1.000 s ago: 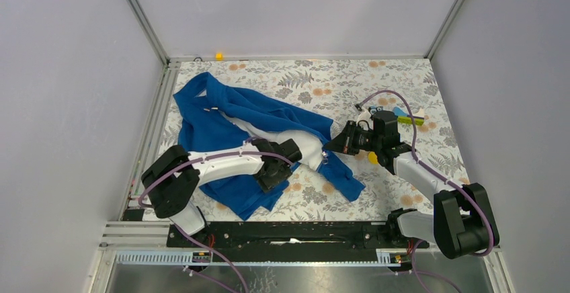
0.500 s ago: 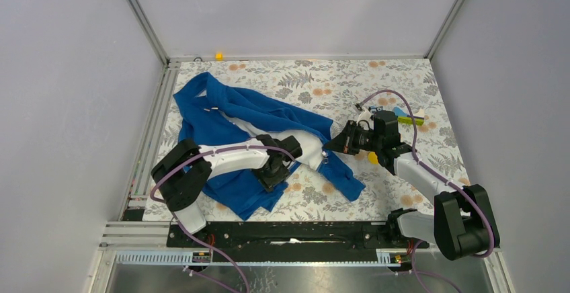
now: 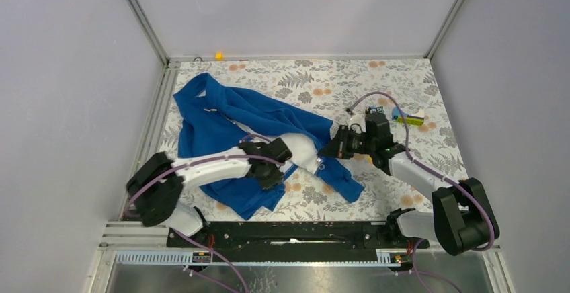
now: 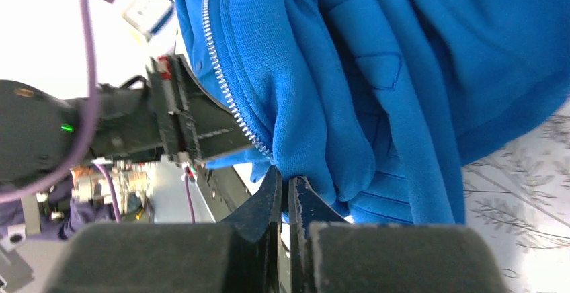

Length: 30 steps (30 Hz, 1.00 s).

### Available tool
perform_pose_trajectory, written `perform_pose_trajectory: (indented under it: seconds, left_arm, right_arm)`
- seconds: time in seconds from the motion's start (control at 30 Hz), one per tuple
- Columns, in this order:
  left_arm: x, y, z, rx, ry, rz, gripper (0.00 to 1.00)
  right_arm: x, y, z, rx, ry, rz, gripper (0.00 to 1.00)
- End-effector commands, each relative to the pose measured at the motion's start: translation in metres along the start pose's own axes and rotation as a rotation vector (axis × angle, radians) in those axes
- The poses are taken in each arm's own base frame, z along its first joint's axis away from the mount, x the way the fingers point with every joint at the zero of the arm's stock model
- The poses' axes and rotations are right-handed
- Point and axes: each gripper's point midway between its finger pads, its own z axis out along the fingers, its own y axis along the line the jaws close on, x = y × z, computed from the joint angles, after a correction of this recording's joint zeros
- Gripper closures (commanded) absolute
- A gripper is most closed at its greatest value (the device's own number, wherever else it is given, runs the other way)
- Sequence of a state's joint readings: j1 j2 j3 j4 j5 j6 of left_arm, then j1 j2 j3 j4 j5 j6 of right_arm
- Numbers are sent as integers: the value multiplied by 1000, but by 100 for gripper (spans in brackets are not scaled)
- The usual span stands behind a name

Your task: Zip up the jacket

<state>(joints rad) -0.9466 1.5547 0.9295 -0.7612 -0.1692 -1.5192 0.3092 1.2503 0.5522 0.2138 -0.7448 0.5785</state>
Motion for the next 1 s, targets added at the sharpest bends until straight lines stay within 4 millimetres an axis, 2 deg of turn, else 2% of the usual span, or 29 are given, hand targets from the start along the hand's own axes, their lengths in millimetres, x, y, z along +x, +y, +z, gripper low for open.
perform_pose_trajectory:
  seconds: [0.0, 0.23, 0.4, 0.5, 0.67, 0.77, 0.97]
  left_arm:
    - [-1, -7, -24, 232, 16, 61, 86]
    - [5, -18, -53, 675, 19, 115, 100]
    - [-3, -28, -92, 1037, -114, 196, 100]
    - [-9, -28, -115, 1174, -218, 267, 100]
    - [-11, -21, -129, 1266, -348, 406, 100]
    - [-11, -19, -130, 1284, -412, 491, 100]
    - [-18, -18, -133, 1303, -514, 541, 100]
  right_arm:
    - [9, 13, 15, -24, 51, -76, 100]
    - [26, 27, 31, -21, 83, -15, 100]
    - [31, 53, 45, -141, -2, 127, 100]
    - [37, 64, 54, -184, -35, 144, 100]
    - [44, 82, 67, -288, -21, 155, 100]
    - [51, 99, 72, -395, 61, 170, 100]
    - [59, 100, 69, -465, 79, 226, 100]
